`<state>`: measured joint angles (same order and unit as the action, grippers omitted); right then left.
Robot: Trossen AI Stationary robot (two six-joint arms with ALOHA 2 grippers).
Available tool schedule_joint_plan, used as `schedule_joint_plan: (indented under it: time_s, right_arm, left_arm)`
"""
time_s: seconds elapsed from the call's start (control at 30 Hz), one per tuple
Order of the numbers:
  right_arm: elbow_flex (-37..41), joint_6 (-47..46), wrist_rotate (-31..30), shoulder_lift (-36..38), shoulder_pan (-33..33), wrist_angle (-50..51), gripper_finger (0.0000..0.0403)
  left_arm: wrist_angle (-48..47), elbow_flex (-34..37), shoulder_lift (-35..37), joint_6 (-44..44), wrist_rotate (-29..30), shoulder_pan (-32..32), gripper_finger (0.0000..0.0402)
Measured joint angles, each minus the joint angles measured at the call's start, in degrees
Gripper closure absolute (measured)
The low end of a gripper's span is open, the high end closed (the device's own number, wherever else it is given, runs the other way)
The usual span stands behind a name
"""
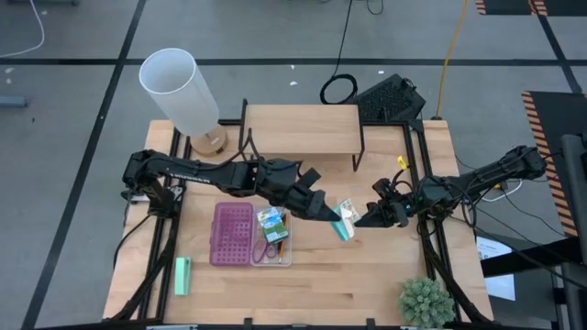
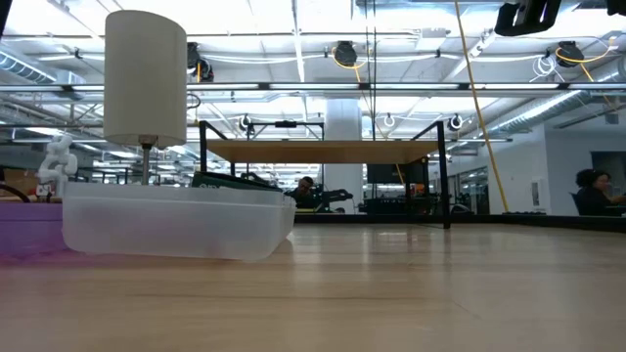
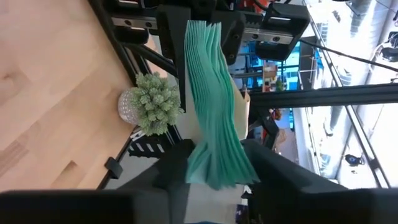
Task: Pack school essentials
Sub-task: Put the light blue sticky notes into the violet supply box
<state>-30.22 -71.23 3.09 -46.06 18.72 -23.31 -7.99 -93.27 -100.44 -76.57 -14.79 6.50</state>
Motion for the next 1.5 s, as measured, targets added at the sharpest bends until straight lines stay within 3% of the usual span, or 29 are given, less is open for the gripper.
schedule_joint_plan:
  time_s: [0.33,0.63,0.83,1.0,1.13,1.3,1.5]
  right_arm:
    - [0.0,0.9,0.0,0.0,0.0,0.02,0.0394]
    - [0.0,0.98,0.28,0.0,0.08,-0.73,0.0381]
    - [0.0,-0.51,3.01,-0.01,0.13,-2.93,0.0282]
    - [-0.02,-1.43,3.5,-0.04,0.13,2.51,0.0174]
    - [-0.02,-1.36,6.21,0.0,0.13,6.57,0.011]
    - [-0.02,-2.94,11.37,0.0,0.15,9.33,0.0081]
    - [-0.02,-3.18,13.69,0.0,1.07,9.5,0.0096]
  left_arm:
    - [-1.39,0.0,0.0,0.37,0.07,-0.09,0.0347]
    - [-3.02,0.0,0.0,2.96,0.07,-0.11,0.0386]
    - [-2.89,0.0,-0.02,5.59,-2.56,-0.66,0.038]
    - [-2.98,0.0,-0.02,7.92,-6.39,-1.18,0.0379]
    - [-4.76,0.0,-0.02,10.35,-12.04,-1.51,0.0379]
    - [-14.38,0.0,-0.02,14.24,-17.53,-1.62,0.0379]
    - [-32.69,0.0,-0.04,22.63,-19.69,-1.49,0.0378]
